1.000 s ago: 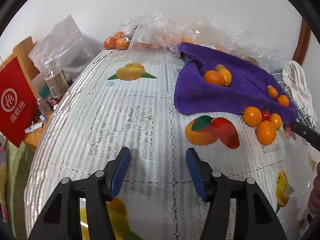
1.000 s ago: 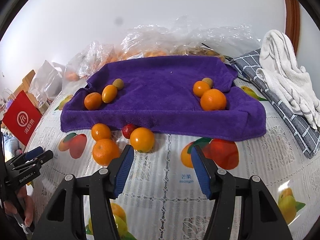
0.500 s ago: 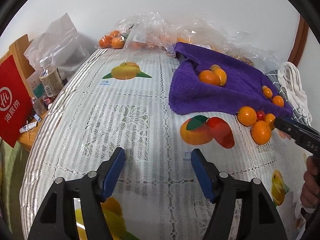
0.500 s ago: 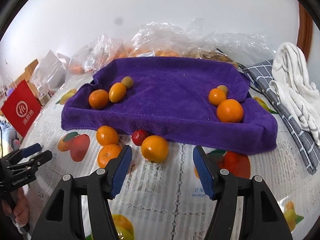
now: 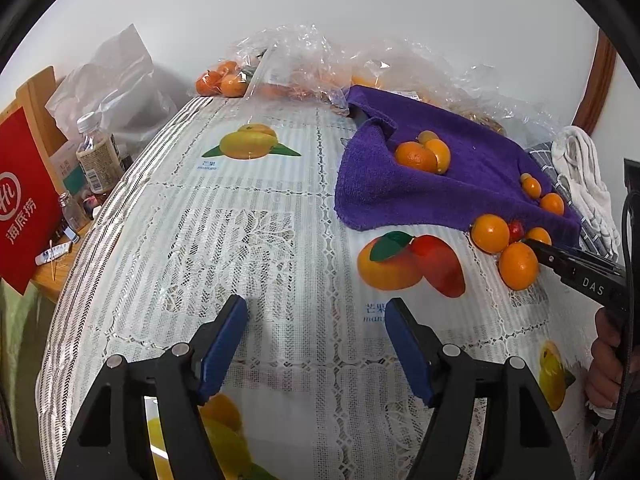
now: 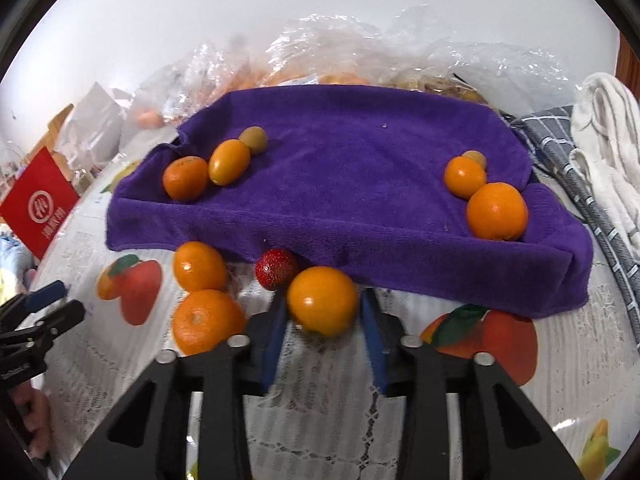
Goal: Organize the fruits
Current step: 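Grasp an orange with the right tool while the left tool grasps another orange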
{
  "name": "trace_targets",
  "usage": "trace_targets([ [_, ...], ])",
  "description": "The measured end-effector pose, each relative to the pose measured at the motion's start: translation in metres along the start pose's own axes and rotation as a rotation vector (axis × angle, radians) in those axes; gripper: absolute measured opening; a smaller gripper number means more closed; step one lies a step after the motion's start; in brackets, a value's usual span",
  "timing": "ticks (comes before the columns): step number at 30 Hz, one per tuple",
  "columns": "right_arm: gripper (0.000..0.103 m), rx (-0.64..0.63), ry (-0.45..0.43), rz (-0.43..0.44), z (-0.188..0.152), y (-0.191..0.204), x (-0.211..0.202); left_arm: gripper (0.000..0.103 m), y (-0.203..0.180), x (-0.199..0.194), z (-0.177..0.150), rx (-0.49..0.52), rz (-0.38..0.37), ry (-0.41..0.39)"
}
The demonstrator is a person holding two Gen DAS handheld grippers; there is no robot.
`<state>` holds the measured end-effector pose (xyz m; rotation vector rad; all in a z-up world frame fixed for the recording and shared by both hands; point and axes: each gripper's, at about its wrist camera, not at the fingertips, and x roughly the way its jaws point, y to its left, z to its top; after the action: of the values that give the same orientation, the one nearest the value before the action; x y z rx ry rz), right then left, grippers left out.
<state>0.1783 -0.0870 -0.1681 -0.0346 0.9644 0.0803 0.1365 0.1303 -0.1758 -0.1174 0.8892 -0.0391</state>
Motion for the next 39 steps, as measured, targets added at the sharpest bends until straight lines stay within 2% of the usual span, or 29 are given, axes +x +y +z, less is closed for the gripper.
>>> trace_targets([
  [10,0.034,0.018,-0.032,-0.016,-0.011,-0.031,-0.022,0.07,-0.003,-0.002,-0.001,0.009,0.036,0.011],
  [13,0.034,0.028,-0.031,-0.031,-0.014,-0.045,-0.028,0.069,-0.002,-0.003,0.001,-0.039,0.016,0.014],
  [16,0.034,0.047,-0.029,-0.044,-0.017,-0.059,-0.031,0.069,-0.017,-0.001,0.002,-0.002,-0.015,0.029],
  [20,0.034,0.09,-0.032,-0.046,-0.022,-0.079,-0.037,0.069,-0.039,0.003,0.004,0.039,-0.02,0.023],
  [28,0.034,0.116,-0.042,-0.054,-0.029,-0.095,-0.043,0.069,-0.047,0.007,0.006,0.005,-0.12,0.017],
  [34,0.034,0.13,-0.04,-0.048,-0.034,-0.102,-0.044,0.067,-0.068,0.013,0.018,0.045,-0.12,0.003],
  [39,0.034,0.129,-0.029,-0.058,-0.034,-0.103,-0.042,0.066,-0.079,0.027,0.024,0.041,-0.081,0.01],
])
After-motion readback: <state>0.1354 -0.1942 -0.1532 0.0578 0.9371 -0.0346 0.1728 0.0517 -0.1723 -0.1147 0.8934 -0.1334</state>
